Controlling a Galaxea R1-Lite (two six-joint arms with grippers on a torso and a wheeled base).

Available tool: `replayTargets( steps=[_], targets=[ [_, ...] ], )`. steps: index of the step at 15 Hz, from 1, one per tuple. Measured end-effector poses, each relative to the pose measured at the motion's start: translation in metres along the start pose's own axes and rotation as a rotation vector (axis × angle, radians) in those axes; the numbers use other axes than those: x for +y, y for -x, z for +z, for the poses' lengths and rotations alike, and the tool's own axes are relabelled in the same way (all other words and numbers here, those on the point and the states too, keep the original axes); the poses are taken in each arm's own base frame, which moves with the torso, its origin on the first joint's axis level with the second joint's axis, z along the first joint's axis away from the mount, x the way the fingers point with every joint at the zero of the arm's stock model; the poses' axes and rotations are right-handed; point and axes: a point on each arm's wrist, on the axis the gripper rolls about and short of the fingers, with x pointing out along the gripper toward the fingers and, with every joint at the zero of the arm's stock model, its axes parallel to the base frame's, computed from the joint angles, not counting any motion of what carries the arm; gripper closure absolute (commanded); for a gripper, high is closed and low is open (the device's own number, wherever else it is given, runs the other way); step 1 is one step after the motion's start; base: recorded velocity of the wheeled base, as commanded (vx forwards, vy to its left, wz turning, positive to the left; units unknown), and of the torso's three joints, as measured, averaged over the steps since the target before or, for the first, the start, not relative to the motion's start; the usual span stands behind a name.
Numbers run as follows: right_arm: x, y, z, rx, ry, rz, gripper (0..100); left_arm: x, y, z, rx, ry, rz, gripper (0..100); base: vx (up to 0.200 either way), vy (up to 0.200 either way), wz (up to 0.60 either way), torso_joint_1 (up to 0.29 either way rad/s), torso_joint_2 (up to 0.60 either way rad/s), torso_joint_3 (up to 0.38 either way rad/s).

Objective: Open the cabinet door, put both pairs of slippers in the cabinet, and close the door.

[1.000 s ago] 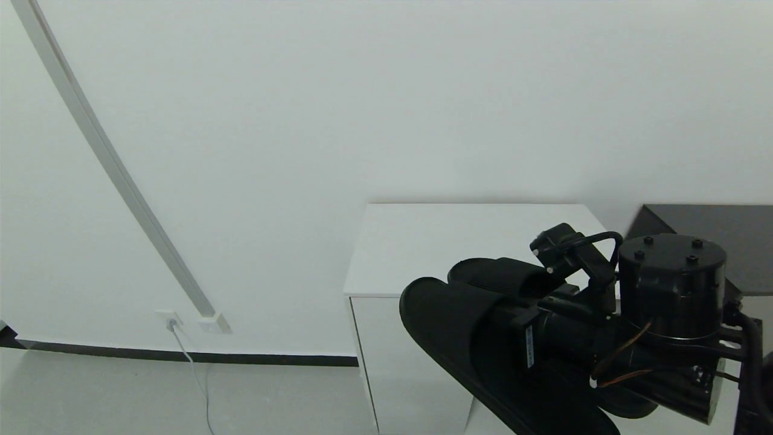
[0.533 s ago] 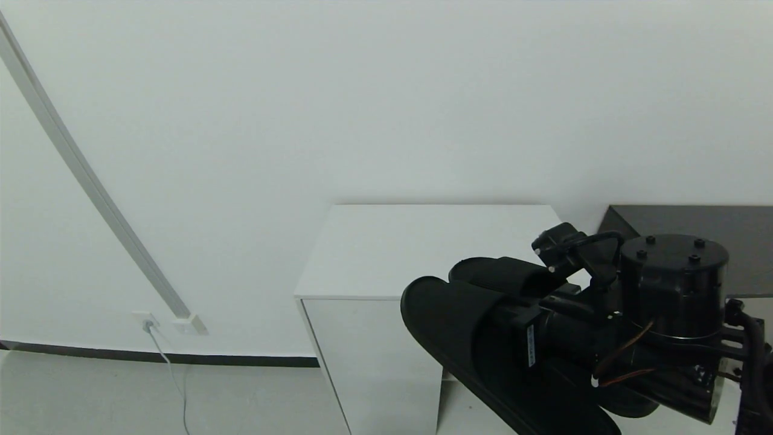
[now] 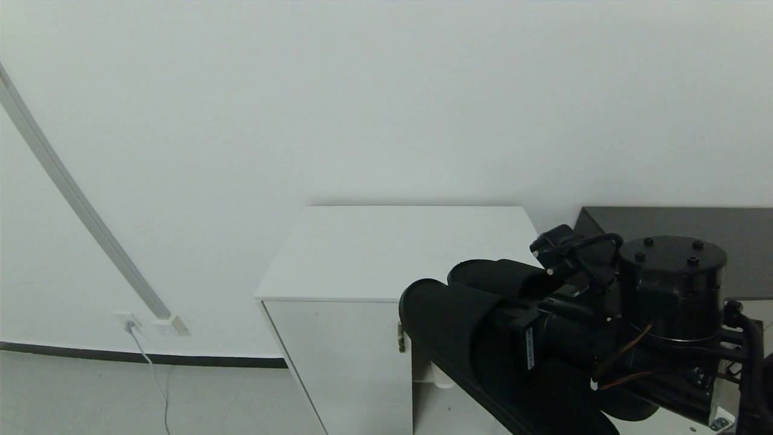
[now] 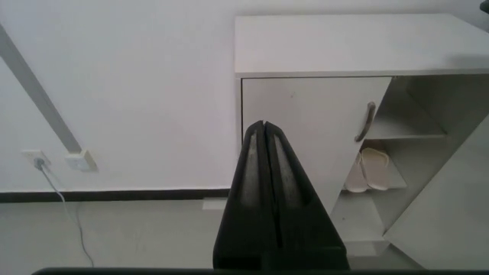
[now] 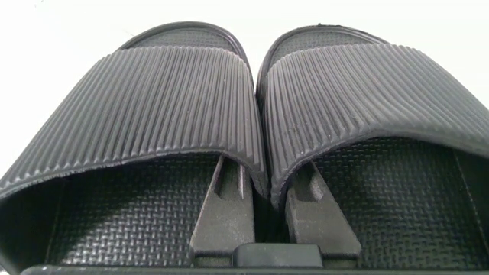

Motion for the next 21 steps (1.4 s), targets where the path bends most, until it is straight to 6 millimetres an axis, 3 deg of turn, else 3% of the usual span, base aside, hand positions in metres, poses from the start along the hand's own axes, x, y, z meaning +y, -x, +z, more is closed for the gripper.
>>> replayTargets(
  steps=[5,11,21],
  targets=[
    [-0.0016,-0.0005,-0.0025,0.009,0.016,-0.005,100,0.0000,0.0000,0.0000,0.000,0.000,0.002,100,0.000,0.000,0.00,0.000,0.00,0.000],
    [-0.0022,-0.0004,-0.0057,0.020,0.023,-0.007,100,0.0000,0.0000,0.0000,0.000,0.000,0.002,100,-0.200,0.000,0.00,0.001,0.01,0.002],
    [-0.0025,-0.0004,-0.0063,0.023,0.023,-0.008,100,0.0000,0.0000,0.0000,0.000,0.000,0.002,100,0.000,0.000,0.00,0.000,0.00,0.000]
  ],
)
